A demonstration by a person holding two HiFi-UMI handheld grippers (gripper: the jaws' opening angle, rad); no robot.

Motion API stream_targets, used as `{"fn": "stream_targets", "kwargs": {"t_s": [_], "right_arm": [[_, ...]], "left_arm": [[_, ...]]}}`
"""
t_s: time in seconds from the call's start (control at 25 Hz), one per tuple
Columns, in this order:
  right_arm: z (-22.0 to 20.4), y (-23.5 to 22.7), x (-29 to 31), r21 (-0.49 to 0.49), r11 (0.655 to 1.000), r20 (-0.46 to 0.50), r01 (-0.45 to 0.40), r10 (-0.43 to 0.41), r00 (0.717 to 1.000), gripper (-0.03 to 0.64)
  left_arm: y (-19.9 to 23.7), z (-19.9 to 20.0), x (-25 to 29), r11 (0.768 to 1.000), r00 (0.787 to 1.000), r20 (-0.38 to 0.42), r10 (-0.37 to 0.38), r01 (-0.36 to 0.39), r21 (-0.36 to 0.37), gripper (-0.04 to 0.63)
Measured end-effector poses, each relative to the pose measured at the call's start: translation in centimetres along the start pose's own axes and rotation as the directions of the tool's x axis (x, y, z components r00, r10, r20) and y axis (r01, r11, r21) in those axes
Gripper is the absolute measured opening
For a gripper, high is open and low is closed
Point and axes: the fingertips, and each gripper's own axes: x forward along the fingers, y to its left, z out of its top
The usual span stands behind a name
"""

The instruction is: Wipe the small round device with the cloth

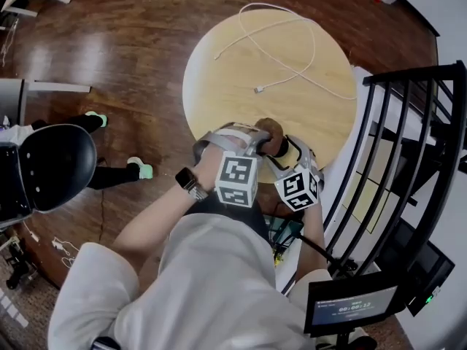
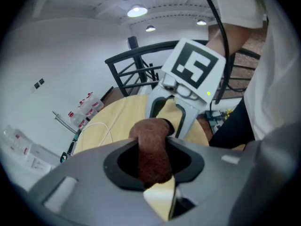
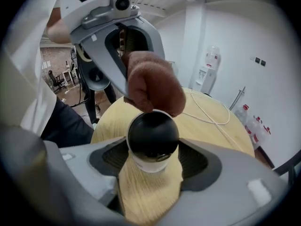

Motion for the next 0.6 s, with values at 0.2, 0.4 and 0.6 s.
{"fn": "stream_targets", "kwargs": {"t_s": [0.2, 0.4, 0.6], "right_arm": [[0.1, -0.1, 0.2, 0.020, 1.000, 0.022, 0.007, -0.008, 1.000, 0.328], [0.0, -0.3, 0.0, 0.077, 0.995, 0.030, 0.061, -0.063, 0.998, 0.328], [0.2, -0.1, -0.2, 0.087, 0.993, 0.018, 0.082, -0.084, 0.996, 0.328]], "left_arm": [[-1.3, -1.1, 1.1, 1.000, 0.999, -0.030, -0.017, 0.017, -0.018, 0.120], [-0.9, -2.1, 2.0, 0.997, 0.997, -0.049, -0.052, 0.049, -0.053, 0.120], [-2.1, -4.2, 3.9, 0.993, 0.986, -0.119, -0.114, 0.109, -0.048, 0.120]]}}
